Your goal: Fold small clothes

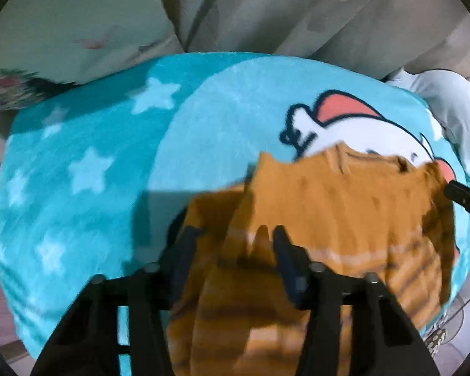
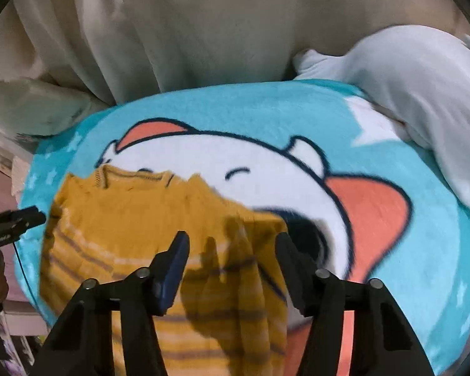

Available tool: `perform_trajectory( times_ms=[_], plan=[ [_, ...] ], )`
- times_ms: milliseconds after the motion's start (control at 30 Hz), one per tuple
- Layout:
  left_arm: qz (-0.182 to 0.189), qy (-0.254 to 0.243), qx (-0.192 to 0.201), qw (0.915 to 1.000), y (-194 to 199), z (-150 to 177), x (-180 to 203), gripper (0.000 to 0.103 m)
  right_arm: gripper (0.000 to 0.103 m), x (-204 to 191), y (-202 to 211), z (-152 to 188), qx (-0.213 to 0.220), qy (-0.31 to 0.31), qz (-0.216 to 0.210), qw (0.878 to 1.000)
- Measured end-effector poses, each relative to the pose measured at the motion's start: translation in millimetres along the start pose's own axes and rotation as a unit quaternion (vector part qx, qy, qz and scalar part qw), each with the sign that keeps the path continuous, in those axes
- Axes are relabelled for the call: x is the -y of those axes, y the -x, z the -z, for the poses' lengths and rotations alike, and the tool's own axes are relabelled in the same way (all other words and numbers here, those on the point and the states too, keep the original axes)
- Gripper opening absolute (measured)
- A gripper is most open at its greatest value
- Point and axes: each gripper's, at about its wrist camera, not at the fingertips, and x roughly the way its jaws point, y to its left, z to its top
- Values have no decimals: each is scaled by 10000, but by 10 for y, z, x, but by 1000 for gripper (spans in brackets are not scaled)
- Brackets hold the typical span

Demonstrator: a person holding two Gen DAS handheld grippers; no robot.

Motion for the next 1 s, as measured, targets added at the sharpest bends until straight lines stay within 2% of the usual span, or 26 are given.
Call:
perform_trajectory(
  times_ms=[33, 67, 100, 133, 167, 233, 300, 367, 467, 533, 567, 600, 633, 700, 733, 767, 867, 1000],
  plan=[
    [21, 1, -40, 10000, -76, -27, 26, 36, 51, 13, -58, -17, -45, -9, -35, 10000],
    [40, -4, -109, 9999, -127, -50, 33, 30, 36, 17, -128, -39, -112, -33, -48, 9999],
    [116, 21, -167, 9998, -168, -69, 26, 10, 27, 37, -180, -55, -173, -82, -21, 9998],
    [230, 106, -195, 9995, -179, -82, 15, 5, 14, 56, -207, -51, -203, -134, -39, 9997],
    [246, 123, -128, 9995, -139, -83, 17, 5, 7, 88, -215, -55, -216, -213, -64, 9995],
    [245, 52, 52, 9997, -1, -80, 22, 4, 5, 172, -165, -66, -192, -401, -82, 9990],
    [424, 245, 169, 9987, 114, -91, -53, 4, 4, 251, -42, -107, -139, -617, -221, 9977],
    [508, 326, 139, 9981, 47, -169, -89, 4, 4, 241, 29, -151, -89, -574, -140, 9982],
    [124, 126, -97, 9998, -273, -244, -38, 5, 4, 232, -149, -178, -214, -456, 165, 9986],
    [1, 92, -26, 10000, -331, -272, 2, 6, 4, 244, -414, -145, -443, -322, 534, 9971],
    [-79, 0, -73, 9999, -313, -282, 42, 6, 4, 257, -507, -131, -583, -339, 574, 9961],
    [-186, -80, -13, 9998, -261, -272, 74, 15, 4, 274, -482, -134, -564, -499, 531, 9957],
    [-324, -180, 126, 9992, -183, -241, 111, 32, 5, 268, -384, -142, -421, -601, 522, 9959],
    [-639, -348, 374, 9966, -38, -155, 183, 53, 28, 208, -178, -146, -243, -682, 543, 9959],
    [-725, -375, 436, 9957, 7, -121, 214, 57, 57, 173, -104, -140, -220, -730, 618, 9952],
    [-800, -400, 465, 9949, 42, -91, 249, 57, 69, 131, -22, -122, -160, -780, 691, 9944],
    [-876, -326, 446, 9946, 128, -13, 382, 57, 69, 12, 91, -86, -168, -756, 679, 9947],
    [-687, -167, 492, 9963, 271, 45, 589, 57, 69, -162, 182, -2, -281, -677, 661, 9951]
  ],
)
